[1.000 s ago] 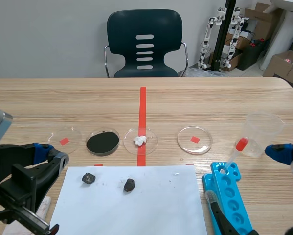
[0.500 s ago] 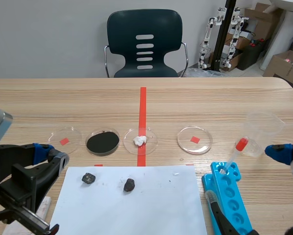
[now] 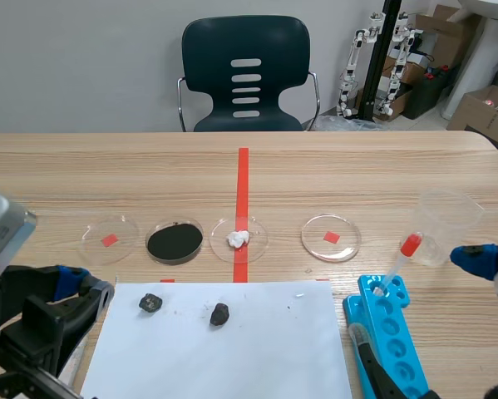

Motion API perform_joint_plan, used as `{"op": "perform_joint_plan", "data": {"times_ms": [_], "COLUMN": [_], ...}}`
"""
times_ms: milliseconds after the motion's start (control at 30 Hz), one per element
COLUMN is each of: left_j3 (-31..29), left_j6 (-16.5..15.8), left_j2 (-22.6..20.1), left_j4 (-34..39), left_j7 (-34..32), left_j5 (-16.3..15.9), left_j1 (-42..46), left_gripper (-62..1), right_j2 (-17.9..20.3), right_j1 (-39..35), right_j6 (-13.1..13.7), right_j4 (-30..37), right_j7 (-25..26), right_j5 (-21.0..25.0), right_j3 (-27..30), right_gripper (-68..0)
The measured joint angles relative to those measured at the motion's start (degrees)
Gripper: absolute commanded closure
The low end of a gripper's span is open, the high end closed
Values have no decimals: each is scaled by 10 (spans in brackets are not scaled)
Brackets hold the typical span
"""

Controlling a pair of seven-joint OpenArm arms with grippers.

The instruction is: Rub the mineral on the streak plate

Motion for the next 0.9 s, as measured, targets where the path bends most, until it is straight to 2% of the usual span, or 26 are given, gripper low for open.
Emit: {"op": "perform_joint_plan", "data": {"times_ms": [133, 233, 400, 567, 667, 900], "left_j3": [0, 0, 0, 0, 0, 0], "left_j6": [0, 12, 67, 113, 139, 159], "left_j2": [0, 0, 0, 0, 0, 11], "left_j4": [0, -2, -13, -48, -87, -164], "left_j7": [53, 126, 261, 360, 430, 520], "left_j5": [-35, -74, -131, -186, -192, -194], "left_j1": [-8, -40, -109, -176, -218, -293], "left_gripper": [-113, -113, -113, -113, -113, -113], "right_j2": [0, 0, 0, 0, 0, 0], "right_j1": [0, 0, 0, 0, 0, 0], "right_j6": [0, 0, 0, 0, 0, 0], "right_j4": [0, 0, 0, 0, 0, 0], "right_j7": [0, 0, 0, 0, 0, 0], "right_j5": [0, 0, 0, 0, 0, 0], "right_j3": [0, 0, 0, 0, 0, 0], "right_gripper": [-679, -679, -679, -679, -679, -679]}}
